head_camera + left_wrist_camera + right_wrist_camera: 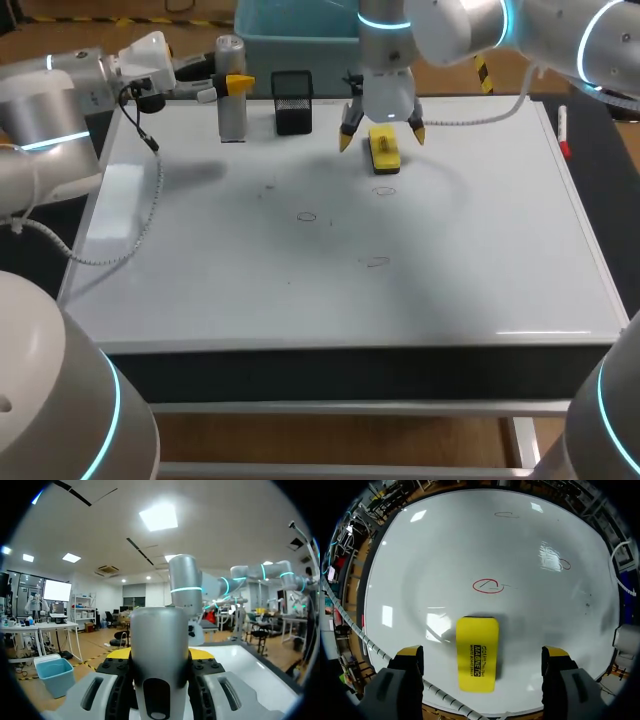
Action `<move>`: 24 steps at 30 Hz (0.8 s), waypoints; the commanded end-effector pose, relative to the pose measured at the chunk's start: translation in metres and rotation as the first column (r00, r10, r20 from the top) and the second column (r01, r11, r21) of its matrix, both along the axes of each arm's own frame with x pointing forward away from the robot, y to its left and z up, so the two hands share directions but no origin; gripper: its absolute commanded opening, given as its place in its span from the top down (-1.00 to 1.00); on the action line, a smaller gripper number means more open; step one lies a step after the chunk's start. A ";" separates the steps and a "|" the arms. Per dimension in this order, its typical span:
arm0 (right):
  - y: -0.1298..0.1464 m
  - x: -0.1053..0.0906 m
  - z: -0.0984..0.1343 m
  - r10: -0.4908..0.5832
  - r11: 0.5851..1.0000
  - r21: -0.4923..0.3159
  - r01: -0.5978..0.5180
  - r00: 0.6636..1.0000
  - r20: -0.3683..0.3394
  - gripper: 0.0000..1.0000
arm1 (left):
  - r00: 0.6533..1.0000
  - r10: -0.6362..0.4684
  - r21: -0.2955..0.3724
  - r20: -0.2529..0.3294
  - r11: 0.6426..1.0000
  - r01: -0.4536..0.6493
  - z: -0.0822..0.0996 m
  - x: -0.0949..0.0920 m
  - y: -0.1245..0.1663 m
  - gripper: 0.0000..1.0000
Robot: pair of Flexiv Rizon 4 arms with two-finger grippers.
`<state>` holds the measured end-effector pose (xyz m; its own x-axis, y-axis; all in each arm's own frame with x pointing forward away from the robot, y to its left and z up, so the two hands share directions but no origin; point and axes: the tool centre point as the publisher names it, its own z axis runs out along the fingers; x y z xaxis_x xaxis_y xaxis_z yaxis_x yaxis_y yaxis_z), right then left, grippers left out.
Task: Pick up the inspection probe, press it on each red-marked spot on the whiteboard one by one, put down the probe, pick up the eraser, and wipe off all the red marks.
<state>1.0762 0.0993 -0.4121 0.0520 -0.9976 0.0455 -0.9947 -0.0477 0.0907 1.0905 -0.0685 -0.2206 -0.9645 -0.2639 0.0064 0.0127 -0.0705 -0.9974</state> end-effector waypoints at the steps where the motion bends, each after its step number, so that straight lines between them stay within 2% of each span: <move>1: -0.002 0.005 -0.005 -0.009 1.000 0.001 0.009 1.000 -0.015 -1.00 | 1.000 -0.002 0.000 0.000 1.000 0.002 0.001 0.001 0.000 1.00; 3: -0.003 0.004 0.001 -0.025 1.000 0.006 0.025 0.999 -0.021 -1.00 | 1.000 -0.002 0.000 0.000 1.000 0.002 0.001 0.001 0.000 1.00; 5: -0.005 0.004 -0.006 -0.031 0.999 0.009 0.031 0.999 -0.022 -1.00 | 1.000 -0.002 0.000 0.000 1.000 0.002 0.001 0.001 0.000 1.00; 6: -0.005 0.004 -0.006 -0.032 0.999 0.010 0.032 0.999 -0.023 -0.80 | 1.000 -0.002 0.000 0.000 1.000 0.002 0.001 0.001 0.000 1.00; 8: -0.006 0.003 -0.006 -0.033 0.999 0.010 0.033 0.999 -0.023 -0.61 | 1.000 -0.002 0.000 0.000 1.000 0.002 0.001 0.001 0.000 1.00; 9: -0.006 0.002 -0.006 -0.033 0.999 0.010 0.033 0.999 -0.023 -0.41 | 1.000 -0.002 0.000 0.000 1.000 0.002 0.001 0.001 0.000 1.00; 11: -0.006 0.001 -0.006 -0.034 0.999 0.010 0.034 0.999 -0.025 -0.25 | 1.000 -0.002 0.000 0.000 1.000 0.002 0.001 0.001 0.000 1.00; 12: -0.007 0.000 -0.006 -0.034 0.999 0.010 0.034 0.999 -0.025 0.01 | 1.000 -0.002 0.000 0.000 1.000 0.002 0.001 0.001 0.000 1.00; 13: -0.007 0.000 -0.006 -0.035 0.999 0.010 0.035 0.999 -0.026 0.06 | 1.000 -0.002 0.000 0.000 1.000 0.002 0.001 0.001 0.000 1.00; 14: -0.008 -0.001 -0.007 -0.036 0.999 0.009 0.036 0.999 -0.027 0.19 | 1.000 -0.002 0.000 0.000 1.000 0.002 0.001 0.001 0.000 1.00; 16: -0.009 -0.002 -0.006 -0.039 0.999 0.009 0.040 0.999 -0.027 0.79 | 1.000 -0.002 0.000 0.000 1.000 0.002 0.001 0.001 0.000 1.00; 17: -0.009 -0.002 -0.005 -0.039 0.999 0.009 0.039 0.999 -0.026 1.00 | 1.000 -0.002 0.000 0.000 1.000 0.002 0.001 0.001 0.000 1.00; 24: -0.011 -0.003 0.006 -0.045 0.999 0.017 0.045 0.999 -0.004 1.00 | 1.000 -0.002 0.000 0.000 1.000 0.002 0.001 0.001 0.000 1.00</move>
<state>1.0785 0.0920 -0.4156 0.0046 -0.9996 0.0287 -0.9942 -0.0015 0.1079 1.0905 -0.0685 -0.2206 -0.9645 -0.2639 0.0064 0.0127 -0.0705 -0.9974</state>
